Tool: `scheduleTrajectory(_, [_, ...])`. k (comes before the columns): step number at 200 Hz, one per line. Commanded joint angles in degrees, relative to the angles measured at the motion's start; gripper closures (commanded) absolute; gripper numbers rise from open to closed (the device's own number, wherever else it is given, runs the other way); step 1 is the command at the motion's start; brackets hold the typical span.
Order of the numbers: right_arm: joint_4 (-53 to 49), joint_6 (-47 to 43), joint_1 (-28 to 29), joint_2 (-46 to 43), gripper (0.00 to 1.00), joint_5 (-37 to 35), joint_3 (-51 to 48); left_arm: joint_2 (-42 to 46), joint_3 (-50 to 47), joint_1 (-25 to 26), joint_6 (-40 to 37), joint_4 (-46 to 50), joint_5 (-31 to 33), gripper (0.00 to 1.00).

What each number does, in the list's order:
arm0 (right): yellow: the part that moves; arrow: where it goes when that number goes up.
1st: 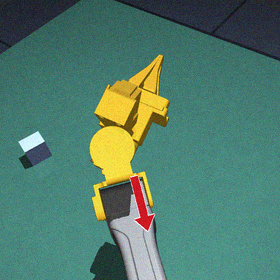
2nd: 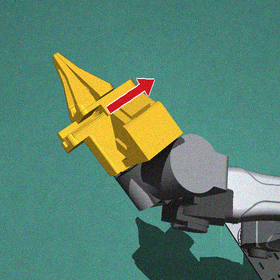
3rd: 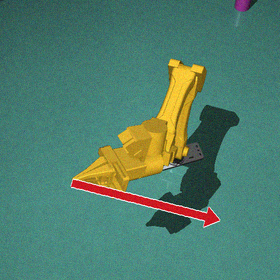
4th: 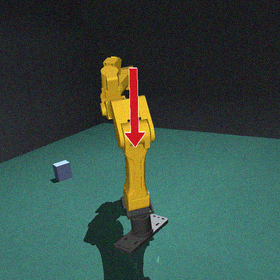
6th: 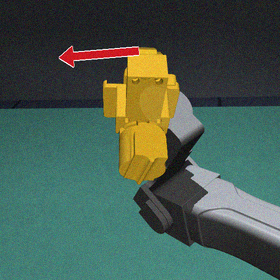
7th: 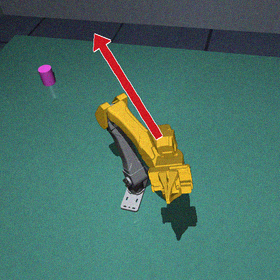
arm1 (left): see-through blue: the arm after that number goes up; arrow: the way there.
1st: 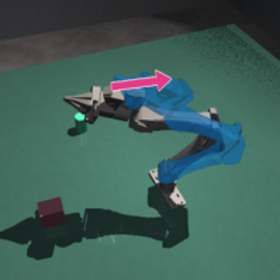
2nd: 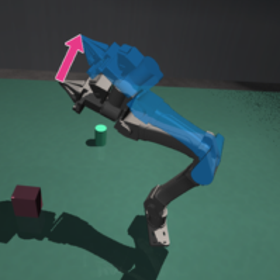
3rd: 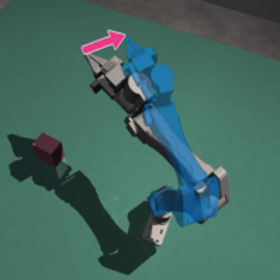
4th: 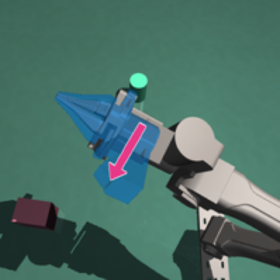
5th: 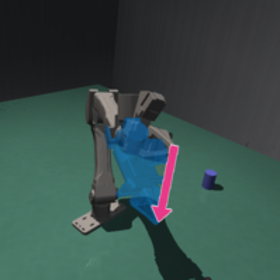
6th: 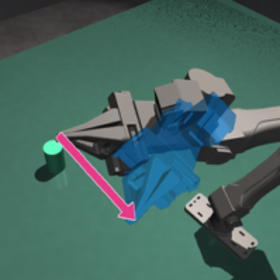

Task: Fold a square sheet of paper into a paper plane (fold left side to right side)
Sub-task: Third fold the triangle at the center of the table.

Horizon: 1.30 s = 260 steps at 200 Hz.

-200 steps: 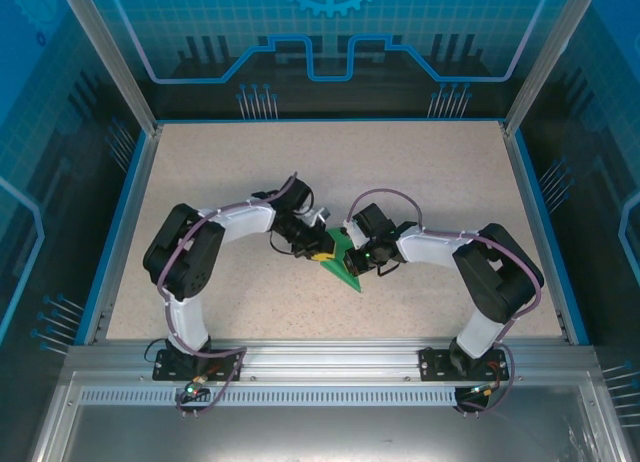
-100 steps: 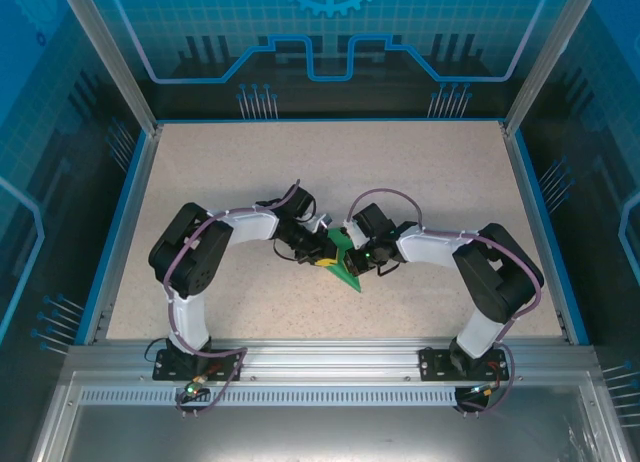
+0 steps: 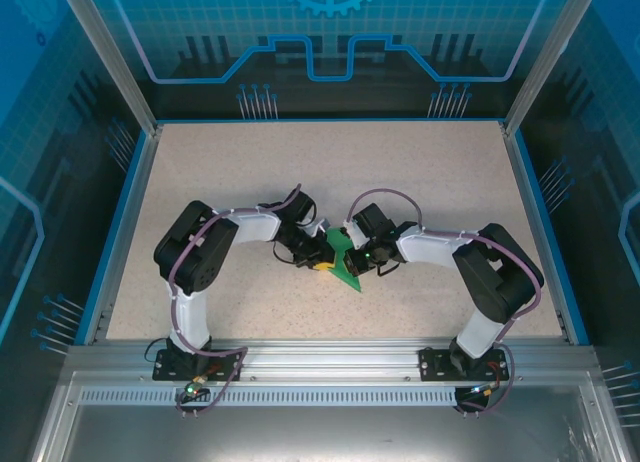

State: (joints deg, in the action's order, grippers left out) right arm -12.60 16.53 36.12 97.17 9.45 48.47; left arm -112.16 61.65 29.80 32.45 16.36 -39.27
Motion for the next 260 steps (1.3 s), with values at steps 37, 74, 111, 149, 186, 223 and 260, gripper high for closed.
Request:
scheduleTrajectory(37, [-6.65,0.51,0.88,2.94,1.0,-1.96,-1.39,-1.28,-1.84,0.25,-2.29,2.34,2.43,0.87])
scheduleTrajectory(74, [-6.3,2.13,0.09,1.59,1.0,-0.52,0.24,-2.56,-2.54,0.17,-2.87,2.84,3.97,0.88])
scheduleTrajectory(111, [-8.45,3.26,-1.38,-1.94,0.89,-0.14,3.3,-3.67,-3.24,0.24,-3.0,2.87,4.72,0.88])
scheduleTrajectory(149, [-13.77,3.15,-2.59,-7.66,0.75,-0.69,3.65,-4.13,-3.29,0.2,-3.0,2.69,4.79,0.89])
scheduleTrajectory(186, [-17.52,4.32,-2.56,-11.44,0.76,7.87,2.71,-3.97,-2.51,0.25,-3.0,3.02,4.55,0.89])
scheduleTrajectory(223, [-12.51,9.69,-0.48,-10.07,0.79,17.19,-0.3,-3.94,-1.49,0.23,-2.91,3.41,4.55,0.89])
scheduleTrajectory(260, [-11.13,11.89,0.89,-4.61,0.79,16.41,1.35,-4.12,-0.86,0.23,-3.05,3.85,4.55,0.89])
